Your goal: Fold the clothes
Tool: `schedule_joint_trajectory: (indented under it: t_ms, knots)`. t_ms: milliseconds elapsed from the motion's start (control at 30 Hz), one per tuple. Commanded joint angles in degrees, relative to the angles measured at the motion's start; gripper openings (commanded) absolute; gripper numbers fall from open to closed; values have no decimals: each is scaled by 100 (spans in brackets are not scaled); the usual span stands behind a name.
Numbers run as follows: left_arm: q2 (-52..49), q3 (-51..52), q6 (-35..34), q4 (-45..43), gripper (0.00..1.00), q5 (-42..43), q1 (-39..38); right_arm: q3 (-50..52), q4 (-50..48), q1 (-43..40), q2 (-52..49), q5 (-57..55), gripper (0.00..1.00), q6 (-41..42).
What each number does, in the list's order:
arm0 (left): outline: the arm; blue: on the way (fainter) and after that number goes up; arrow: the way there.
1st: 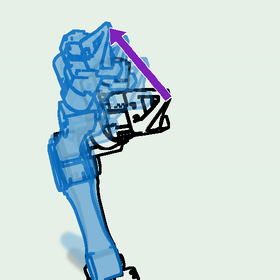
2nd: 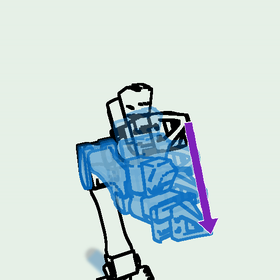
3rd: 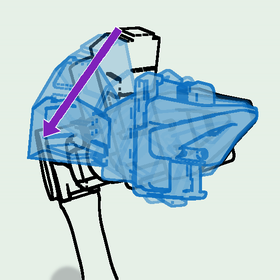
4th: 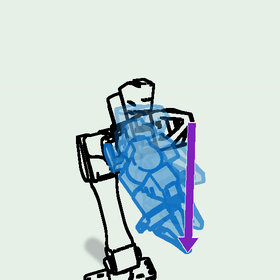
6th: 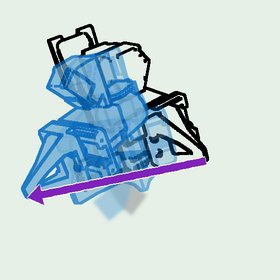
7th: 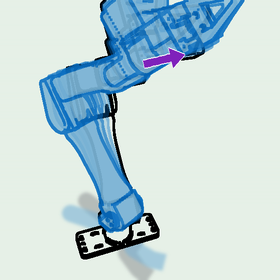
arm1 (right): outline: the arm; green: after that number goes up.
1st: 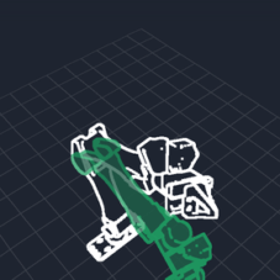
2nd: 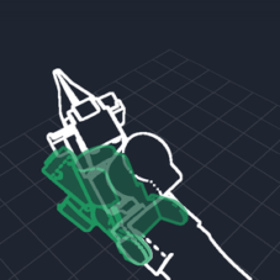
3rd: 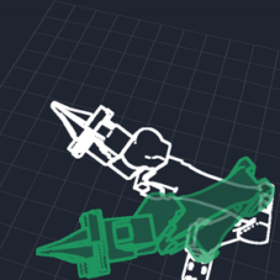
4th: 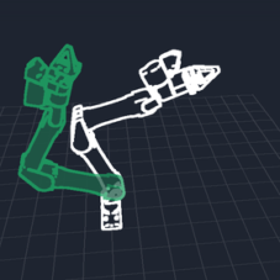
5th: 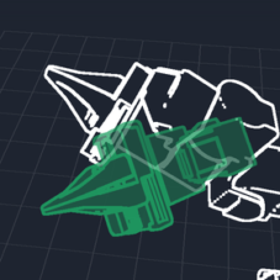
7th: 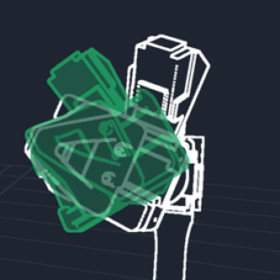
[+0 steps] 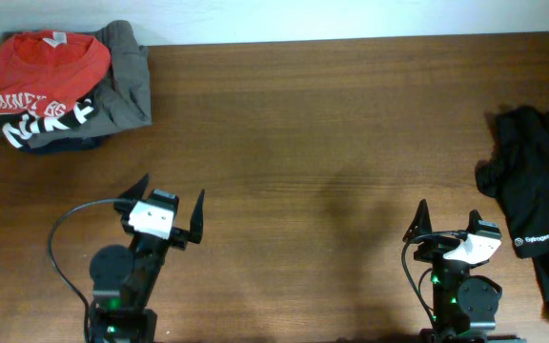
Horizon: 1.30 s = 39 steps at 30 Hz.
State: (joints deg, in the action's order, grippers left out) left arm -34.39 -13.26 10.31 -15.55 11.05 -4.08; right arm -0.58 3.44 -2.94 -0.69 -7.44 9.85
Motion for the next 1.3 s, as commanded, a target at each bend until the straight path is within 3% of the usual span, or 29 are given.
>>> schedule_joint_trajectory:
  t_ms: [0, 433, 967, 1267]
  knots:
    - [402, 354, 55, -116, 99, -214, 11, 26, 50, 33, 48, -9, 99, -61]
    - [1982, 1263, 55, -280, 99, -341, 15, 26, 50, 33, 48, -9, 98, -61]
    - [3366, 1279, 52, 1309, 99, -358, 142, 26, 50, 33, 48, -9, 99, -61]
    - [3412, 1279, 52, 1821, 99, -498, 153, 26, 50, 33, 48, -9, 99, -61]
